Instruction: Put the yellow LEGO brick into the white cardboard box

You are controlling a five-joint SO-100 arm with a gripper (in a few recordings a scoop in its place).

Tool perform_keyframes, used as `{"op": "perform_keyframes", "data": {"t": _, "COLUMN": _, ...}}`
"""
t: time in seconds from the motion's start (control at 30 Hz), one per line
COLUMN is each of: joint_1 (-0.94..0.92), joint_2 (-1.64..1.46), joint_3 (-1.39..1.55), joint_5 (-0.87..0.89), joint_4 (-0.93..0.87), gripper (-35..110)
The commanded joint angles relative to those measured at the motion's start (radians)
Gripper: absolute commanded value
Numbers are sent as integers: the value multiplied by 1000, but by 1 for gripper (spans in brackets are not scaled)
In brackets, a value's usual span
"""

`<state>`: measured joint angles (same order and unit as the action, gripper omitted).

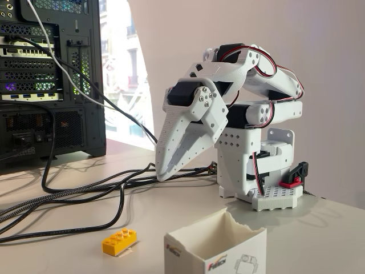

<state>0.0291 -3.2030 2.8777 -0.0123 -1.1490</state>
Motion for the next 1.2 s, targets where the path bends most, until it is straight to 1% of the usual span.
{"op": "perform_keyframes", "data": {"t": 0.0, "joint_1": 6, "joint_2": -20, "joint_3": 0, "joint_5": -17, "joint_4": -12, "gripper": -9}}
{"op": "perform_keyframes", "data": {"t": 0.33, "joint_1": 8, "joint_2": -20, "joint_3": 0, "joint_5": -18, "joint_4": -12, "gripper": -9}}
{"op": "perform_keyframes", "data": {"t": 0.47, "joint_1": 37, "joint_2": -20, "joint_3": -5, "joint_5": -8, "joint_4": -14, "gripper": -9}}
{"op": "perform_keyframes", "data": {"t": 0.73, "joint_1": 18, "joint_2": -3, "joint_3": -155, "joint_5": -44, "joint_4": -89, "gripper": -9}}
{"op": "perform_keyframes", "data": {"t": 0.97, "joint_1": -15, "joint_2": 161, "joint_3": -328, "joint_5": -46, "joint_4": -106, "gripper": -9}}
{"op": "perform_keyframes", "data": {"t": 1.13, "joint_1": -35, "joint_2": 407, "joint_3": -506, "joint_5": 48, "joint_4": -92, "gripper": -9}}
{"op": "perform_keyframes", "data": {"t": 1.17, "joint_1": -43, "joint_2": 459, "joint_3": -545, "joint_5": 87, "joint_4": -87, "gripper": -9}}
